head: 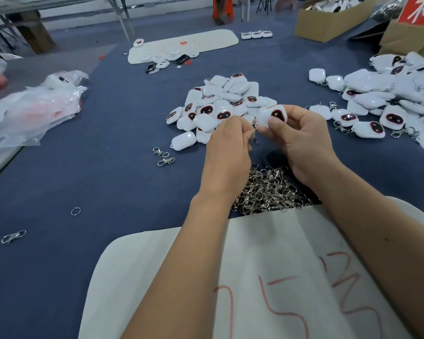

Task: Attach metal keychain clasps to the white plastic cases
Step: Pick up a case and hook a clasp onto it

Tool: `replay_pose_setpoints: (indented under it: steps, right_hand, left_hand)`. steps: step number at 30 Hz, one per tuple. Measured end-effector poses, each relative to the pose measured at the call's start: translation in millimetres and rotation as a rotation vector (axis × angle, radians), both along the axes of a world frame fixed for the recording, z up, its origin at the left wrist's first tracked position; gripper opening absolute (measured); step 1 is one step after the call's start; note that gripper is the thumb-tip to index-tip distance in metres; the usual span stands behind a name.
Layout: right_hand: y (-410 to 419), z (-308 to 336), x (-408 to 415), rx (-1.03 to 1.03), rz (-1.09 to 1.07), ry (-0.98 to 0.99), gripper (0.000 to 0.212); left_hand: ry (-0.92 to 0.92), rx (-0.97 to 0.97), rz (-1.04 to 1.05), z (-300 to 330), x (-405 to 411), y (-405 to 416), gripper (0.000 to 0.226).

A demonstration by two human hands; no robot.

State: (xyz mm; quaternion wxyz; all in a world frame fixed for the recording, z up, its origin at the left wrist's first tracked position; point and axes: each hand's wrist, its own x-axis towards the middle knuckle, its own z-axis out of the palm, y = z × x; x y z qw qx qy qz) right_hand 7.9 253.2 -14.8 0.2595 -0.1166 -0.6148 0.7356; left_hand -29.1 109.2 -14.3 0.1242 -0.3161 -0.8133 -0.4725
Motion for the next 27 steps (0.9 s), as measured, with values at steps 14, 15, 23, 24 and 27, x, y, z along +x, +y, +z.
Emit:
replay_pose_setpoints:
  steps: [14, 15, 23, 24, 27]
  right_hand:
    - [-6.5, 1.8, 2.5, 0.4, -0.143, -0.058, 0.016]
    - [-7.0, 2.3, 3.0, 0.433, -0.157, -0.056, 0.016]
    - [-7.7, 3.3, 4.3, 0.597, -0.204, -0.063, 0.015]
    - [-8.0, 3.5, 4.3, 0.607, -0.209, -0.062, 0.015]
    - [-8.6, 3.6, 4.2, 0.632, -0.225, -0.066, 0.014]
  left_hand:
    - [-0.053, -0.093, -0.084, 0.0, 0.8, 1.8, 0.018]
    - [-0.051, -0.1, -0.087, -0.1, 0.7, 1.6, 0.018]
    - [-0.04, -0.138, -0.077, 0.4, 3.7, 0.8, 0.02]
    - [-0.034, -0.142, -0.072, 1.0, 4.3, 0.8, 0.021]
    - [-0.036, -0.158, -0.049, 3.9, 6.5, 1.1, 0.025]
